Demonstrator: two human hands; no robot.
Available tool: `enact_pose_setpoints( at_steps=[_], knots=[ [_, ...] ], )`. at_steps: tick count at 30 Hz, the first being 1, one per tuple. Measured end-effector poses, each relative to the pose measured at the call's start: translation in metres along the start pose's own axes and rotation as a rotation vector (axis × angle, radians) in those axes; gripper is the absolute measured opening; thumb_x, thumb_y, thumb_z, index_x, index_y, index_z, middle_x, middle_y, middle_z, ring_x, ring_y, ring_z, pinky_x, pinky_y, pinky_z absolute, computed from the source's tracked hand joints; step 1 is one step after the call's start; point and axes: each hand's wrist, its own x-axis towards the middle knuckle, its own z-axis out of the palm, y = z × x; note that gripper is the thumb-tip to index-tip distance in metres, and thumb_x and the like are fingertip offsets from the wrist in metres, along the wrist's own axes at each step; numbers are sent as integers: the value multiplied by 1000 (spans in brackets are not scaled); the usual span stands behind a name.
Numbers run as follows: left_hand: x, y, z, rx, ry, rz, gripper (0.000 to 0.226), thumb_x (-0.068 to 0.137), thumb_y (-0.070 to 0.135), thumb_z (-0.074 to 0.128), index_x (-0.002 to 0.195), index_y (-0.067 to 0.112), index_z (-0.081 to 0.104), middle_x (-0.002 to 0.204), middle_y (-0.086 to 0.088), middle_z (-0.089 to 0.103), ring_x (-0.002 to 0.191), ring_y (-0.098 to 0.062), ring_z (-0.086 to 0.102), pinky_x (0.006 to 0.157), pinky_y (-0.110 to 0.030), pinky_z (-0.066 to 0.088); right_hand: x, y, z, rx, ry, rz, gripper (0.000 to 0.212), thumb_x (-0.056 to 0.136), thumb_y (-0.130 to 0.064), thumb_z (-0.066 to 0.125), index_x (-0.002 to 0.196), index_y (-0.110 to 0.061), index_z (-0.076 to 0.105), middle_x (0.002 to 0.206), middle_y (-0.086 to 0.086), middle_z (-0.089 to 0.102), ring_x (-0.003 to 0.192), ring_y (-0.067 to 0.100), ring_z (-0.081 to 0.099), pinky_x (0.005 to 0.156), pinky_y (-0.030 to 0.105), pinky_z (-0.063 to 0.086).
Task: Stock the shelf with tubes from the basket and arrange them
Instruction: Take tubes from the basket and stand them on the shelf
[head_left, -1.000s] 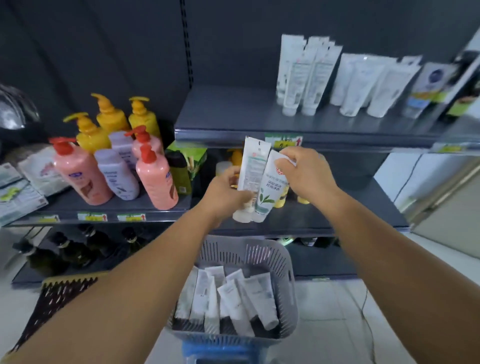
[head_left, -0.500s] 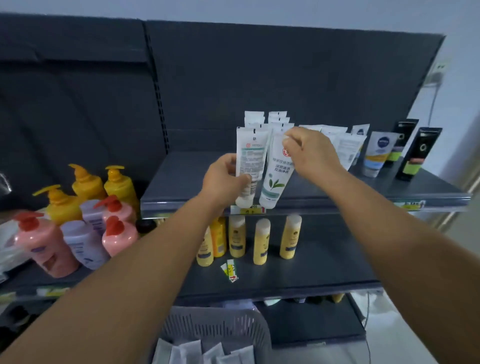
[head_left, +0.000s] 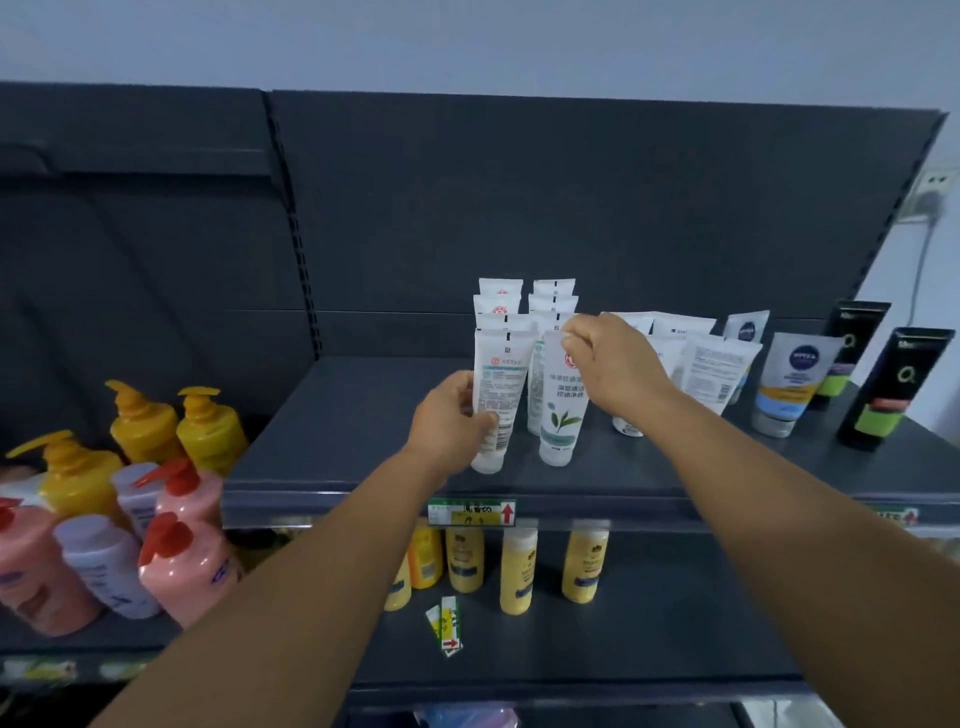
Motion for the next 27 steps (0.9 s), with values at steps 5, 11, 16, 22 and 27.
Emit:
enact_pose_setpoints(
  at_steps=[5,11,16,22,27],
  knots=[
    [8,-8,1,19,-1,-13,34,89,3,61,112,28,57,115,5,68,108,-14,63,98,-40,50,7,4,8,11,-41,1,23,100,-22,38,93,-14,58,99,7,51,89,27,55,70,31,38],
    [6,-6,-1,84,-42,-25,44,90,4,59,127,27,50,123,7,63,115,-15,59,100,-39,48,4,1,10,-1,-84,24,33,101,-25,37,132,-19,47,134,10,40,112,26,50,89,34,42],
    [-13,0,-19,277,-65,-23,77,92,15,61,152,23,14,155,0,30,142,-22,33,111,-36,35,-15,-17,7,-107,7,-58,59,99,-29,43,151,-18,20,156,3,22,144,22,20,117,40,20],
    [-65,-1,-61,626,-34,105,78,95,26,57,153,19,7,161,1,14,147,-17,18,116,-33,25,-70,-63,22,-162,-40,-150,64,97,-35,45,151,-17,16,157,2,22,145,22,18,117,44,20],
    [-117,-20,-101,905,-82,169,79,94,31,56,153,16,5,161,-3,12,148,-19,14,119,-36,22,-132,-103,56,-176,-146,-111,71,96,-39,47,153,-17,10,159,2,15,147,21,12,119,42,16]
  ],
)
